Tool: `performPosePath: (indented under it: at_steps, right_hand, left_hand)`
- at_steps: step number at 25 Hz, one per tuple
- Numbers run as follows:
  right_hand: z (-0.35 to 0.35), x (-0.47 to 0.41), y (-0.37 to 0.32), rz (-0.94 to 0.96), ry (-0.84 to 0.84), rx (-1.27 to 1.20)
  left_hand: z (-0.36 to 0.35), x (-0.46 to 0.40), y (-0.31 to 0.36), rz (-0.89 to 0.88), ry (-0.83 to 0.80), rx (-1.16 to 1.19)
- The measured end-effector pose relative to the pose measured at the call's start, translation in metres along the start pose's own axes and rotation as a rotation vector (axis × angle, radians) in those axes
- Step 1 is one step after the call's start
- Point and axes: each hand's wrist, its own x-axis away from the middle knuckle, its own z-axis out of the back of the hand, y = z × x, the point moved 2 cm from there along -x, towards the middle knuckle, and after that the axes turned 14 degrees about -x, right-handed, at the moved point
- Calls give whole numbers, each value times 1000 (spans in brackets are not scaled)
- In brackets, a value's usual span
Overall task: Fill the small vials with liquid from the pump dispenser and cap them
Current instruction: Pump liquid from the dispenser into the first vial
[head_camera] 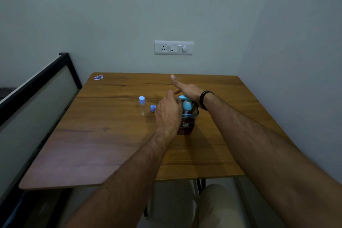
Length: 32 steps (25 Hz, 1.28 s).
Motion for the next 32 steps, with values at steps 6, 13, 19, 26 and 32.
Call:
performPosePath:
  at_steps: [6,13,19,26,32]
  right_hand:
    - [-2,-5,0,52,62,88]
    - [-3,-3,1,52,61,78]
    - [2,2,0,0,16,16]
    - [-2,-4,0,79,73,82]
    - [-1,-1,1,55,48,31]
  left_hand:
    - [0,1,0,-2,15,12]
    - [-1,0,-1,15,5,9]
    - [-2,-1,-1,14,1,17]
    - [0,-2,0,-5,0,-8]
    - [-1,-1,-1,-8,3,-9]
